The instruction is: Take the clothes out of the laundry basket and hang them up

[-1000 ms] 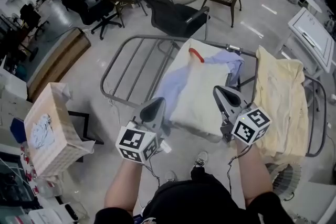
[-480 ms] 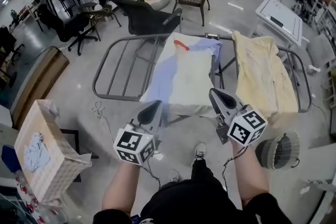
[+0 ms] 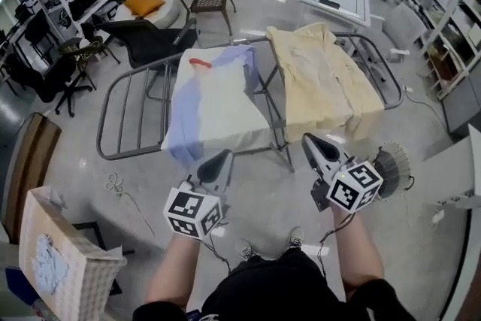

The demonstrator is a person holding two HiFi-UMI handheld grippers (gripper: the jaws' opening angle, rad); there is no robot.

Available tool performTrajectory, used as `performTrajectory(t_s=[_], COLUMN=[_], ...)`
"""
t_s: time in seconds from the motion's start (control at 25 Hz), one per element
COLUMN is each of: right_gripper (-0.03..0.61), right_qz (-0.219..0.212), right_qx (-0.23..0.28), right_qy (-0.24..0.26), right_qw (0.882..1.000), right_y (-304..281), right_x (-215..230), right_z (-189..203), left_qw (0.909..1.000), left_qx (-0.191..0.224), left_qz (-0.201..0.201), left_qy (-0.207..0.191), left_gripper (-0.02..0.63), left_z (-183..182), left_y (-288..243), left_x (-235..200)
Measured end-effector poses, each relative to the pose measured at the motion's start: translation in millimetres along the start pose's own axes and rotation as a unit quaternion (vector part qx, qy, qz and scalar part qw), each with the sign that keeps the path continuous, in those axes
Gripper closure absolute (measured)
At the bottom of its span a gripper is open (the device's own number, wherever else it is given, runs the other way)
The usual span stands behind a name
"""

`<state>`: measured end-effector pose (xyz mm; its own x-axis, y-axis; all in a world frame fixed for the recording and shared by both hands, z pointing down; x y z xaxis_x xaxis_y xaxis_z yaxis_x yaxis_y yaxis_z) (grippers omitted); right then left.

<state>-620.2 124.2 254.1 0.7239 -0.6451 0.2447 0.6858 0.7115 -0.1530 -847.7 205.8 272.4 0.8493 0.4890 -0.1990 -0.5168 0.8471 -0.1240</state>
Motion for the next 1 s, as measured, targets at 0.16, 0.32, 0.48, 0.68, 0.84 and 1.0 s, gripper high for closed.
performTrajectory(t_s=[0.16,0.32,0.48,0.68,0.84,1.0], right_gripper=[0.574,0.574,0.574,0.574,0.574,0.574], right_qz=[0.029,0.058,0.084,0.11,0.124,0.129], right_qx=[0.003,0.008,0.016,0.026,0.029,0.028], right_qy=[-0.002,-0.01,-0.025,-0.035,-0.037,-0.038], right_qw=[1.0,0.998,0.996,0.993,0.991,0.991], right_y=[38.8,90.3,156.0,241.9,309.8,362.4], right_x=[28.5,68.6,116.9,165.1,197.6,217.1], right_z=[5.1,9.4,16.1,22.4,27.3,29.6], left_qw=[0.9997,0.9987,0.9974,0.9966,0.9962,0.9962], left_qx=[-0.008,-0.022,-0.032,-0.036,-0.036,-0.037], left_qz=[0.023,0.046,0.065,0.074,0.08,0.079], left_qy=[0.005,0.003,0.005,-0.001,-0.002,-0.002], left_gripper=[0.601,0.601,0.601,0.601,0.601,0.601], left_z=[8.2,21.5,33.8,45.7,57.4,66.6], left_y=[-25.9,-57.2,-89.1,-117.8,-131.4,-135.4], left_x=[29.6,77.7,141.0,219.9,283.9,336.0])
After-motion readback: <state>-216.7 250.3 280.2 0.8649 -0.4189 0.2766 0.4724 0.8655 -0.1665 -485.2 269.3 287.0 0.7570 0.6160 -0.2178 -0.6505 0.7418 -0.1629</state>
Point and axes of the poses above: the fingertips, and each gripper's own axes: y backward along the fingers, x to its right, z out of its underside, the point moved 6 cm from there along y, backward along the fingers, and after that the axes turned 10 degrees about z, right-handed, at the moved point
